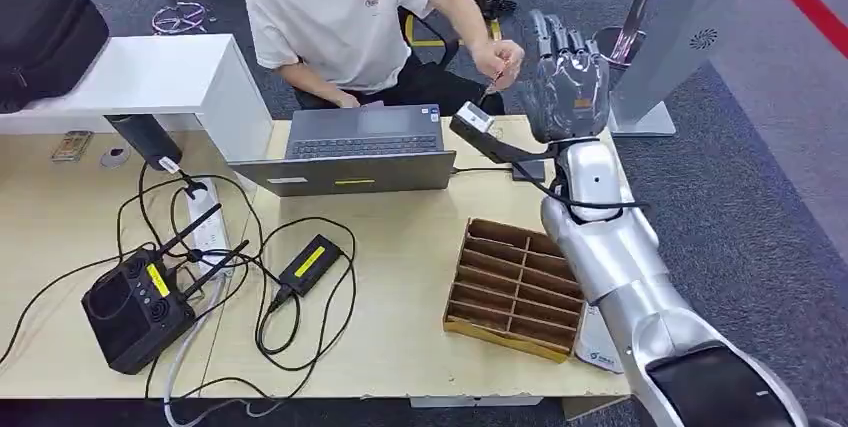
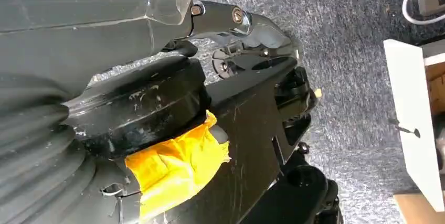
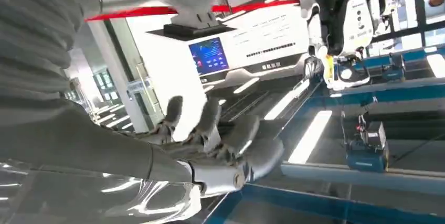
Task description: Pass the card to the sensor for recognition and then transmit it.
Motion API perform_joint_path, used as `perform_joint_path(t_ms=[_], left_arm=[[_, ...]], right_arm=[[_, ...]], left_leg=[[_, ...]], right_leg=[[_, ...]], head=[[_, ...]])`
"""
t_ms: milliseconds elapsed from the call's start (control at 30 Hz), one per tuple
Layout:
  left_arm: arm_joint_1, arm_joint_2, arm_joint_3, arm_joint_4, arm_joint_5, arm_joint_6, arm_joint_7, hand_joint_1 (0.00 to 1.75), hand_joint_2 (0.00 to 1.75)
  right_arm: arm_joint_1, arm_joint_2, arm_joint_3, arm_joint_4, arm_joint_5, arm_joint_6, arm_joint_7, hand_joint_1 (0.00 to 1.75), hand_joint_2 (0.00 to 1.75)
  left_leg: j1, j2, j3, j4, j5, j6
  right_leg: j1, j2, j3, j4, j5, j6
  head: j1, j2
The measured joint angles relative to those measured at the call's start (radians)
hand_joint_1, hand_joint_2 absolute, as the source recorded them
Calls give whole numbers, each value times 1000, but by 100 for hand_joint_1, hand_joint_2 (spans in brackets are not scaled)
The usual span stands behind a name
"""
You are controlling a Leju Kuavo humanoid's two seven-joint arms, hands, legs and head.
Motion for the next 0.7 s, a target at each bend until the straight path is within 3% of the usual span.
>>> perform_joint_path(t_ms=[200, 333, 467, 700], left_arm=[[0, 0, 2, 0, 2, 15, 0, 0, 175], [1, 1, 11, 0, 11, 21, 0, 0, 175], [1, 1, 30, 0, 26, 32, 3, 0, 175], [4, 2, 86, 0, 66, 43, 7, 0, 175]], right_arm=[[0, -14, -1, 26, 46, 1, 35, 0, 175], [-10, -64, -6, 42, 81, 23, 64, 0, 175], [-27, -157, -20, 47, 111, 54, 78, 0, 175], [-45, -409, -88, 50, 106, 118, 63, 0, 175]], left_leg=[[0, 0, 0, 0, 0, 0], [0, 0, 0, 1, 0, 0], [0, -3, 0, 2, 0, 0], [0, -9, -2, 5, -1, 1]], right_leg=[[0, 0, 0, 0, 0, 0], [0, 0, 0, 0, 0, 0], [0, -3, 0, -1, 1, 1], [0, -8, 1, -3, 0, 2]], head=[[0, 0], [0, 0], [0, 0], [0, 0]])
